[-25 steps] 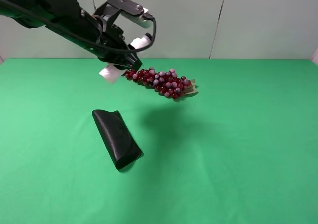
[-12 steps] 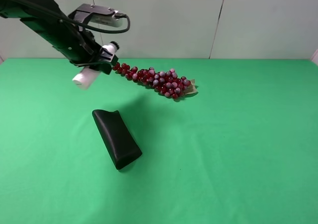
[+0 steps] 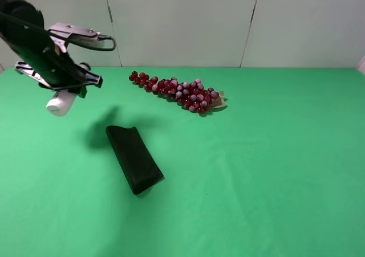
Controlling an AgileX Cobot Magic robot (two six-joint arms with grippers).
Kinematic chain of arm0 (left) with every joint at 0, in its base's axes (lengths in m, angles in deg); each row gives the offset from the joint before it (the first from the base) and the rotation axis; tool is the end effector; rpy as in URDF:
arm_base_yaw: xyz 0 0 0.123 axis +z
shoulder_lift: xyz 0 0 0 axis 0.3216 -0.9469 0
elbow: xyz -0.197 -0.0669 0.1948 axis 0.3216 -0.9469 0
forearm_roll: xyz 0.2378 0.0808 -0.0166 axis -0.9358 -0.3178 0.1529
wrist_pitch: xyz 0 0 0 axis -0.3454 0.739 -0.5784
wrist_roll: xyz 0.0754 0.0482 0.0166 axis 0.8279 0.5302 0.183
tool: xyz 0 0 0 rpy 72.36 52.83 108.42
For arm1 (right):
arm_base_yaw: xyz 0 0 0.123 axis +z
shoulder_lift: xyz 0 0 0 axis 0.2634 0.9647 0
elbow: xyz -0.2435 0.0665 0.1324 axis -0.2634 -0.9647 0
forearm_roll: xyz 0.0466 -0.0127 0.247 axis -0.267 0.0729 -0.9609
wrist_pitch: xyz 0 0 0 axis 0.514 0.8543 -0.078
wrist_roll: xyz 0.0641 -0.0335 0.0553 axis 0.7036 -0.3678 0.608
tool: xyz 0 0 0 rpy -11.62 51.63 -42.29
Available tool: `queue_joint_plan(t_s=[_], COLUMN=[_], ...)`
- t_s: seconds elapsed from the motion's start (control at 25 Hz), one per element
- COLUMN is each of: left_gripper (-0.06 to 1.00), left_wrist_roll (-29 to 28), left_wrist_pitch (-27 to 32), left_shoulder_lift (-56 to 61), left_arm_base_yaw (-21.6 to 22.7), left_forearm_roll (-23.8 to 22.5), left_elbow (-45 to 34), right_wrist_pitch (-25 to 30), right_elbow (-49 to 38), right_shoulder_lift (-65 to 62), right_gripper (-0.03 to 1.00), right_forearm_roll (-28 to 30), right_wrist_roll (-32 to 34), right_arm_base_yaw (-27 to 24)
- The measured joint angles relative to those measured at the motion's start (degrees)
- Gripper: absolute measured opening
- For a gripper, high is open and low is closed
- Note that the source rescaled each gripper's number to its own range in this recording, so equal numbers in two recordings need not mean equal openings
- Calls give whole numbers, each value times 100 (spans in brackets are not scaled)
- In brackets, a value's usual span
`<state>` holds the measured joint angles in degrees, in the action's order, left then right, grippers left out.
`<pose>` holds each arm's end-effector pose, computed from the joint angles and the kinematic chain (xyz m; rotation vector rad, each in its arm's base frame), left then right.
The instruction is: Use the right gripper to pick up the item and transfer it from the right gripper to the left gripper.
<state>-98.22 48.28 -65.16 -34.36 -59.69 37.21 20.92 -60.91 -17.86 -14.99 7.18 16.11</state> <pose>0.3403 -0.0791 0.1840 0.1928 2.5793 0.0924 0.0041 -0.0017 0.2777 0.0517 2.0414 0.0215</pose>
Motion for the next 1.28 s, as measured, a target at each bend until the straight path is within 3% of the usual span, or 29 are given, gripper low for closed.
queue_joint_plan(t_s=[0.16,0.32,0.72,1.28], left_gripper=[0,0,0,0], left_wrist_roll=[-822,-1087,-1107,-1081], left_wrist_pitch=[-294,-839,-1536,-1689], left_shoulder_lift=[0,0,-33,-597], left_arm_base_yaw=[244,449,824,836], left_forearm_roll=[-559,-724,-746,-764], left_elbow=[-346,-687,-807,-822], right_wrist_pitch=[0,0,0,5], right_elbow=[0,0,0,0], right_shoulder_lift=[0,0,0,0], right_gripper=[84,84,84,84], right_forearm_roll=[0,0,0,0], right_wrist_roll=[0,0,0,0], right_arm_base_yaw=[0,0,0,0])
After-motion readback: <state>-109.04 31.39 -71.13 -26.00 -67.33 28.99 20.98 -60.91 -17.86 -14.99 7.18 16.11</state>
